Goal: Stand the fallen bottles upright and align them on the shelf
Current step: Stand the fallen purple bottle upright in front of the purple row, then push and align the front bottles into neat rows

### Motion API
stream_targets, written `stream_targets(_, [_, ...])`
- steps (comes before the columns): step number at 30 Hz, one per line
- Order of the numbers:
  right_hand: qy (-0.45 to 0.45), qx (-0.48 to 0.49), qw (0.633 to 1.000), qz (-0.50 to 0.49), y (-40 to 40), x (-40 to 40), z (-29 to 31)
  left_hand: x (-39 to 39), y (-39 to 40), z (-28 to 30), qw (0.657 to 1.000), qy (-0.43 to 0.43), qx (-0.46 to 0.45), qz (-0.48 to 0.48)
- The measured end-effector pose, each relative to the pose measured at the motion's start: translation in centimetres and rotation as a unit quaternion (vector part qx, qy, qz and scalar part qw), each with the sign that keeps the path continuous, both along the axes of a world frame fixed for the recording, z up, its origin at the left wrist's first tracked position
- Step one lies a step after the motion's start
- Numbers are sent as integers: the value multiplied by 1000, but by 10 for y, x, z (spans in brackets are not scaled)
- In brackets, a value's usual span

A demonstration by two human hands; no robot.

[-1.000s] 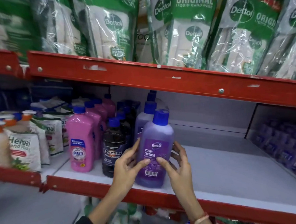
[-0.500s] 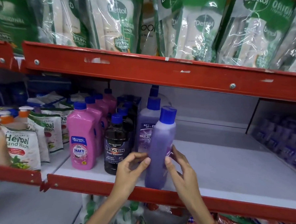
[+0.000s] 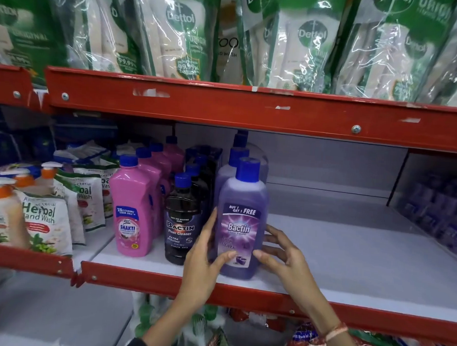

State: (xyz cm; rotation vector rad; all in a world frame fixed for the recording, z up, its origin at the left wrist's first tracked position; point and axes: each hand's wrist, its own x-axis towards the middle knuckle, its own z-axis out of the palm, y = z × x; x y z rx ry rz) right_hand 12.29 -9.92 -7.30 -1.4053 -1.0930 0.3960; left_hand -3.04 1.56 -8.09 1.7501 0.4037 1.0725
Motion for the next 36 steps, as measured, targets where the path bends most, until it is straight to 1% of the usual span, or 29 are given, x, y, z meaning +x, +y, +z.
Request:
stream_targets(5, [-44,11,998,-51,2,-8,-4,3,-11,1,997,24,34,65])
stream_targets(10, [-89,12,992,-90,1,-15,-4,-1,-11,4,998,19,36,55])
stream_targets(13, [-116,45,978,-170,1,-35,-7,-12,-9,2,997,21,52,59])
stream_targets(16, [-164,107,947,-256,5,-68,-9,-42,-2,-3,989,-26,61,132])
stream_targets(17, [-179,133,940,-258,8,-81,-8,-55,5,-4,984,-52,61,159])
stream_targets(19, [-206,176,935,-229,24,-112,-6,-86,28,-4,972,-96,53,206])
stream_targets(20, [-205,182,941,-200,32,-126,-4,-98,40,-2,969,-105,46,220])
stream_targets(21, [-186,173,954,-160,44,-139,-2,-109,52,2,969,-103,40,221])
stream_targets(23, [-123,125,982,-68,77,-170,3,-128,77,10,979,-73,38,186])
stream_targets(24, [-103,95,990,-30,92,-180,5,-134,86,14,985,-62,34,157])
stream_targets(26, [-77,46,996,4,126,-198,8,-147,106,24,997,-51,-4,66])
stream_targets(28, [-52,17,998,23,148,-201,12,-151,117,35,997,-40,-51,-29])
stream_targets(30, [-46,3,999,28,163,-202,14,-156,122,42,994,-28,-60,-89])
stream_targets(34, [-37,-6,999,15,164,-203,11,-166,124,41,990,-7,-42,-132])
stream_targets(36, [-42,-12,999,15,158,-205,9,-174,127,36,988,6,-49,-149])
